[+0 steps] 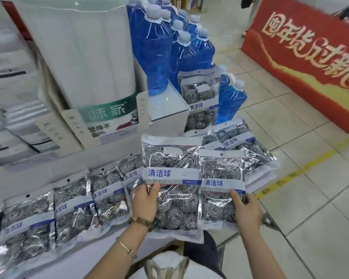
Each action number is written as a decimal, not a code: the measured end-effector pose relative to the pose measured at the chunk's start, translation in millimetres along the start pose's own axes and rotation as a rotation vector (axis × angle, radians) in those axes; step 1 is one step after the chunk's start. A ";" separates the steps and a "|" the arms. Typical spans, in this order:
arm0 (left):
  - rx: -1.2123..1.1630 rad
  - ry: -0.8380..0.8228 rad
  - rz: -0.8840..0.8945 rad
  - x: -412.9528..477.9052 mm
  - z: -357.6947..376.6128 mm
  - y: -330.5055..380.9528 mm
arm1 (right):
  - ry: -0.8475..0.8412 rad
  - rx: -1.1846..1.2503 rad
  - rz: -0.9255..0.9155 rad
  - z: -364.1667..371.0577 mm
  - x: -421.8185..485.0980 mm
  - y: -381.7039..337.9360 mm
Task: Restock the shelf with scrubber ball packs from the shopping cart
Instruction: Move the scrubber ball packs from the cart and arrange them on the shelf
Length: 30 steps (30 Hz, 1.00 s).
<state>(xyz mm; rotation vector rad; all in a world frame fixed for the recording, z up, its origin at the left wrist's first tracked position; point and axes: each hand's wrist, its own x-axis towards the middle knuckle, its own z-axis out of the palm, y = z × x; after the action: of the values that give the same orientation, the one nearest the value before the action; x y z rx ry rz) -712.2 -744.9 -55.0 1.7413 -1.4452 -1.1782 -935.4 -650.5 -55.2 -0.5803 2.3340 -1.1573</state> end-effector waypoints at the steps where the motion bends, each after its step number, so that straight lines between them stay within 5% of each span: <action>1: 0.011 0.015 -0.009 3.9 13.2 6.9 | -0.026 0.002 -0.010 -3.8 16.1 -2.0; 13: -0.002 0.137 -0.261 33.9 173.5 76.9 | -0.229 -0.122 0.006 -51.7 211.3 -0.6; 30: -0.035 0.152 -0.594 83.8 229.3 89.0 | -0.337 -0.193 -0.078 -41.3 268.4 -18.5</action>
<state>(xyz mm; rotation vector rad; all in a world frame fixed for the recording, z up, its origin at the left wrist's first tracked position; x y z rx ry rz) -955.1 -824.7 -101.4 2.2608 -0.8285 -1.3052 -1171.2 -784.8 -77.0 -0.8687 2.1568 -0.7970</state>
